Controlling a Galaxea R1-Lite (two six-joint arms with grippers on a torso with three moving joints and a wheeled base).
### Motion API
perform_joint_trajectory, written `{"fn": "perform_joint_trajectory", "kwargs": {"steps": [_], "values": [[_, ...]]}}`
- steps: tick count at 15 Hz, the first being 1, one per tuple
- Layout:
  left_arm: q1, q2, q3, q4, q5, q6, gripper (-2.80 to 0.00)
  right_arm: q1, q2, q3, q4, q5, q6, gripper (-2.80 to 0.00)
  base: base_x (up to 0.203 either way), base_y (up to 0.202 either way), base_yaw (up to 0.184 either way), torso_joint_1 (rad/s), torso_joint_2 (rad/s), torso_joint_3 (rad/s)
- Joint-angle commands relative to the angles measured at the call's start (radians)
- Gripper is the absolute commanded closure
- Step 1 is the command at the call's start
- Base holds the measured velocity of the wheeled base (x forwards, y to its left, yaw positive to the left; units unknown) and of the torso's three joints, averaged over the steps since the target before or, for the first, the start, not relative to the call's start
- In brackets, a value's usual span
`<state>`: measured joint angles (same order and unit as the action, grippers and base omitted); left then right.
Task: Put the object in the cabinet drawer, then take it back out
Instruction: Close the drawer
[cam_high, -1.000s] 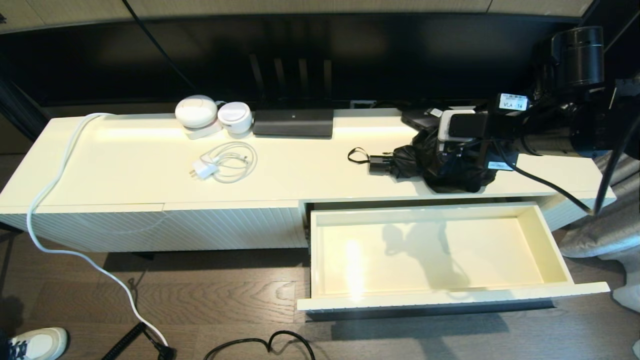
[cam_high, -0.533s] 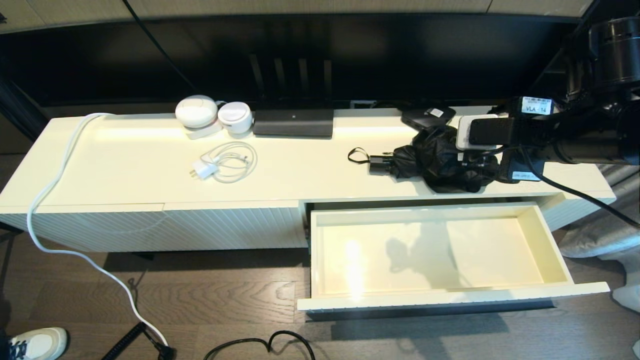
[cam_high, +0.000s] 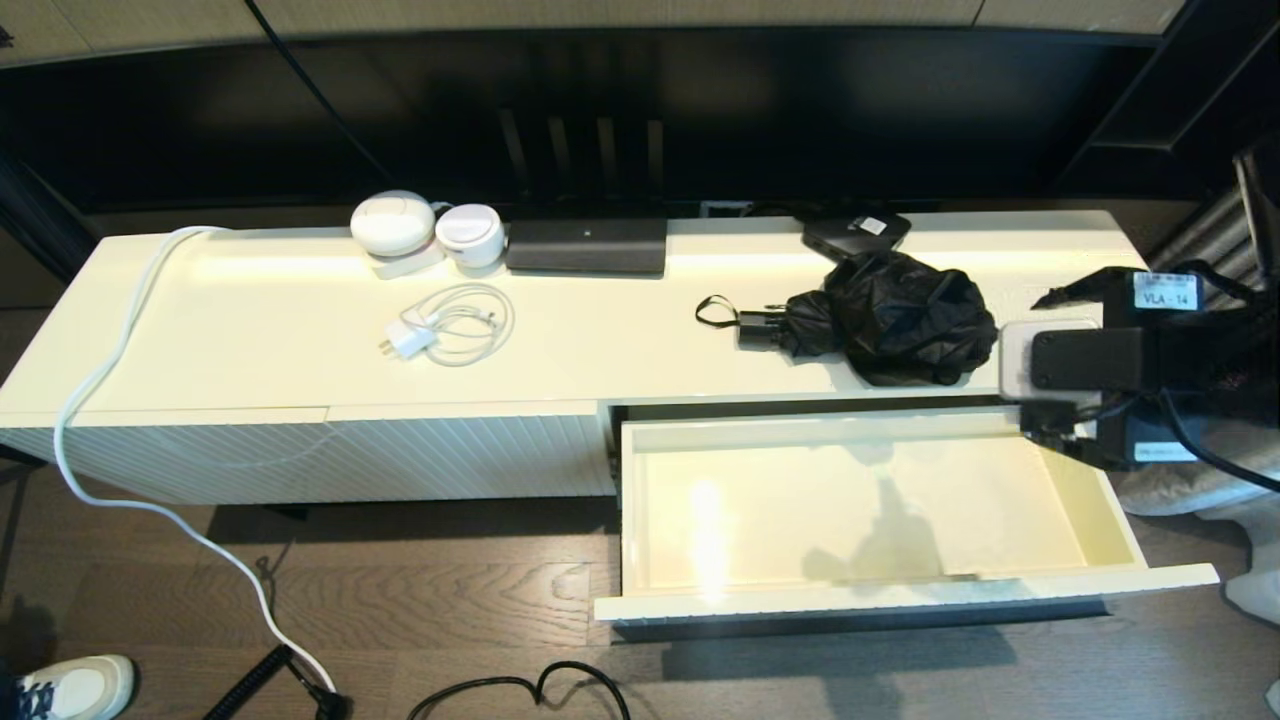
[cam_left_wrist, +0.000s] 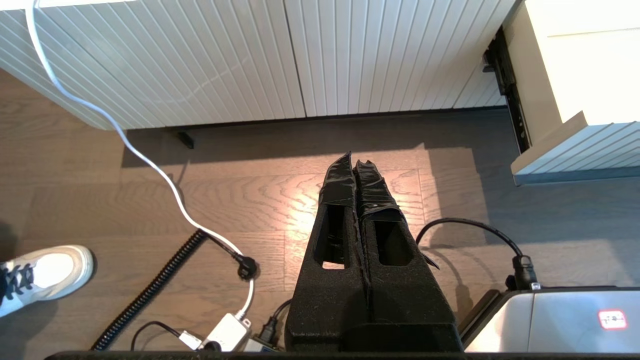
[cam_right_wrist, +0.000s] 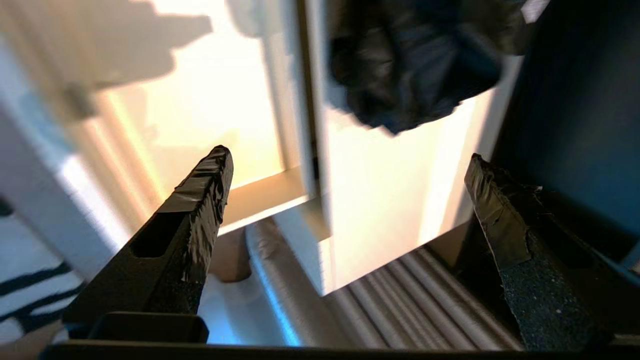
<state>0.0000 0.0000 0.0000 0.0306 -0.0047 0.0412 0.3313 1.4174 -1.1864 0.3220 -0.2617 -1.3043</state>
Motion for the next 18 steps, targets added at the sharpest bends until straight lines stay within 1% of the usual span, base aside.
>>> {"fn": "perform_joint_trajectory", "kwargs": {"steps": [1,3,6,7,8,10,12,13,15,18], "values": [[0.0,-0.002,0.0,0.0,0.0,0.0,0.0,0.0,-0.096,0.078,0.03,0.002,-0.007,-2.8,0.0,0.0,0.0,0.0,0.0,0.0],[0.0,-0.002,0.0,0.0,0.0,0.0,0.0,0.001,-0.153,0.162,0.083,0.021,-0.007,-2.8,0.0,0.0,0.0,0.0,0.0,0.0],[-0.001,-0.002,0.0,0.0,0.0,0.0,0.0,0.018,-0.213,0.293,0.096,0.051,0.001,-2.8,0.0,0.0,0.0,0.0,0.0,0.0],[0.0,-0.002,0.0,0.0,0.0,0.0,0.0,0.02,-0.222,0.328,0.096,0.066,0.003,0.0,0.0,0.0,0.0,0.0,0.0,0.0],[0.0,-0.002,0.0,0.0,0.0,0.0,0.0,0.021,-0.222,0.362,0.095,0.085,0.009,0.0,0.0,0.0,0.0,0.0,0.0,0.0],[0.0,-0.002,0.0,0.0,0.0,0.0,0.0,0.023,-0.194,0.403,0.092,0.097,0.037,0.0,0.0,0.0,0.0,0.0,0.0,0.0],[0.0,-0.002,0.0,0.0,0.0,0.0,0.0,0.022,-0.152,0.447,0.091,0.108,0.04,0.0,0.0,0.0,0.0,0.0,0.0,0.0],[-0.001,-0.002,0.0,0.0,0.0,0.0,0.0,0.022,-0.124,0.465,0.084,0.13,0.04,0.0,0.0,0.0,0.0,0.0,0.0,0.0],[0.0,-0.002,0.0,0.0,0.0,0.0,0.0,0.023,-0.048,0.489,0.036,0.176,0.04,0.0,0.0,0.0,0.0,0.0,0.0,0.0],[-0.002,-0.002,0.0,0.0,0.0,0.0,0.0,0.031,0.1,0.492,-0.066,0.22,0.043,0.0,0.0,0.0,0.0,0.0,0.0,0.0]]}}
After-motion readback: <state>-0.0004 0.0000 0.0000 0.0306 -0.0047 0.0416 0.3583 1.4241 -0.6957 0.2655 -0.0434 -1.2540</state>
